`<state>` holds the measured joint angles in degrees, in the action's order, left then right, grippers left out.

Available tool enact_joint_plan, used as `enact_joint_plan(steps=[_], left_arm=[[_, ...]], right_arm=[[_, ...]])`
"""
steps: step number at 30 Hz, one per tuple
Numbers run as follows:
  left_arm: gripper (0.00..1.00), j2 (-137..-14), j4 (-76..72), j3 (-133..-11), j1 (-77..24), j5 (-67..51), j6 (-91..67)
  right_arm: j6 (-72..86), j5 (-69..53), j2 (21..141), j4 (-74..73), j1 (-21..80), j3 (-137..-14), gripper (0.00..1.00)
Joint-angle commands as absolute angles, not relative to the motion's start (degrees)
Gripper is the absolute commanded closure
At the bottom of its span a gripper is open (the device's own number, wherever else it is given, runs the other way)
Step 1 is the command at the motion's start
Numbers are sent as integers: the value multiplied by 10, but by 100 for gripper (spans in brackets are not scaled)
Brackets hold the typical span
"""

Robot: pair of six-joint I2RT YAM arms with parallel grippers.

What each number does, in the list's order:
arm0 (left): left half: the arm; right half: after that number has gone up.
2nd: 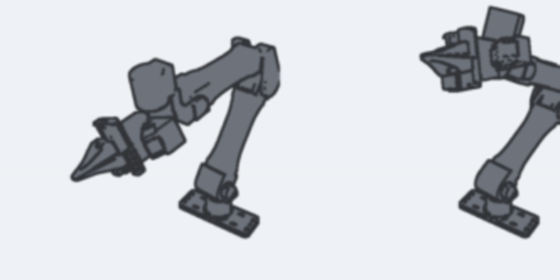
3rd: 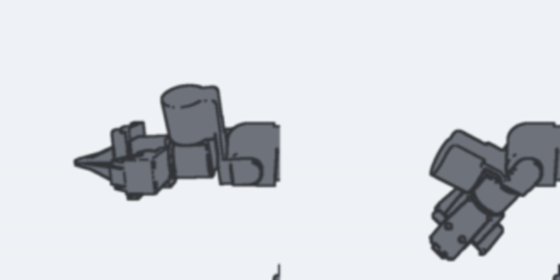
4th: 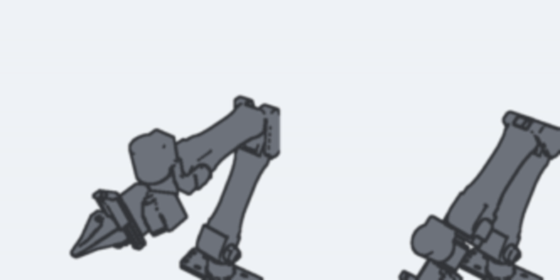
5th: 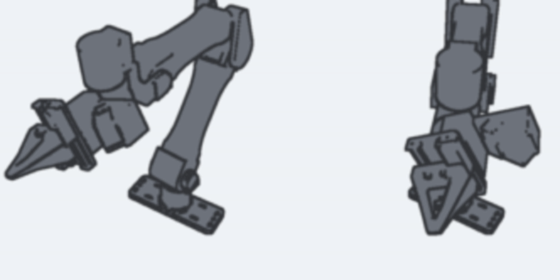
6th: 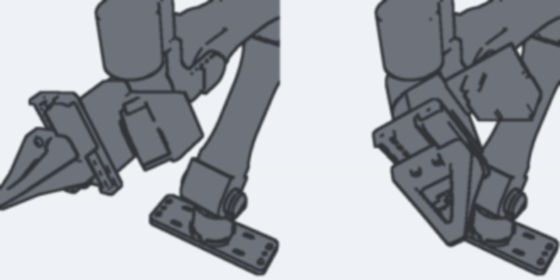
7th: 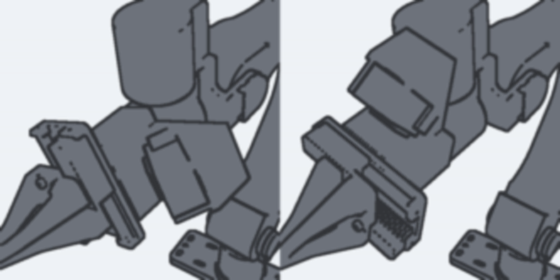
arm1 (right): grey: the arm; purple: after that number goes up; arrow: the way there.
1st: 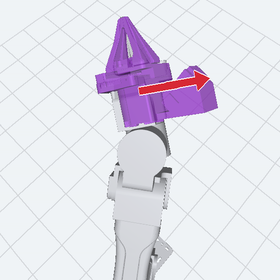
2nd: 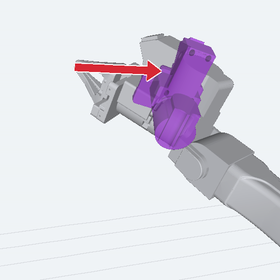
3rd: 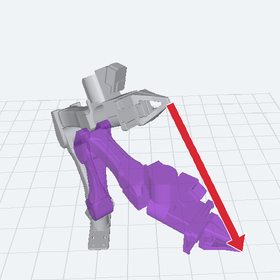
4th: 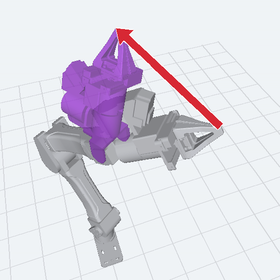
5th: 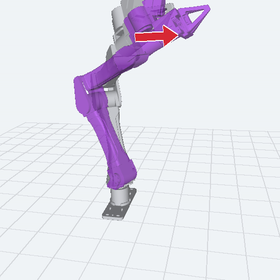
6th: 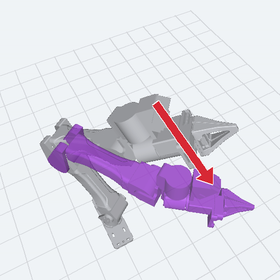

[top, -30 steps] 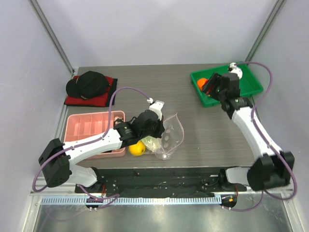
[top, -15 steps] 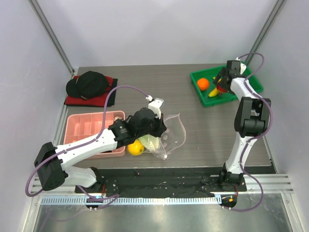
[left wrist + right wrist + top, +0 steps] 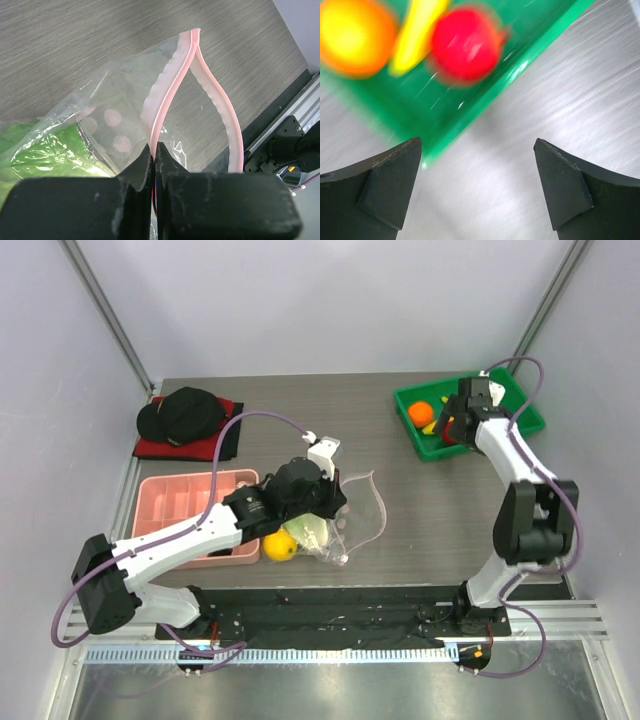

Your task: Open the zip-top bag and remove the fake food

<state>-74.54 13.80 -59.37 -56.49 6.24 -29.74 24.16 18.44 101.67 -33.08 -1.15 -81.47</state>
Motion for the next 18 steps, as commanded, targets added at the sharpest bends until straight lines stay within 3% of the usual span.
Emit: enact_joint_plan(steps=[1, 4, 7, 11, 16, 18], left_arm=[[100, -747, 132, -626, -559, 76, -299], [100, -749, 124, -628, -557, 72, -302], [100, -756, 127, -638, -556, 70, -303], [100, -757, 121, -644, -556, 67, -309], [100, -758, 122, -655, -556, 53, -313], [100, -759, 120, -665, -556, 47, -315]], right_arm=[[249, 96, 835, -318, 78, -719, 0], [269, 19, 766, -294, 187, -644, 0], [313, 46, 688, -291, 304, -584, 0], [343, 97, 617, -317, 388, -562, 4], [332, 168, 545, -423, 420, -604, 10], [314, 144, 530, -441, 420, -620, 14]])
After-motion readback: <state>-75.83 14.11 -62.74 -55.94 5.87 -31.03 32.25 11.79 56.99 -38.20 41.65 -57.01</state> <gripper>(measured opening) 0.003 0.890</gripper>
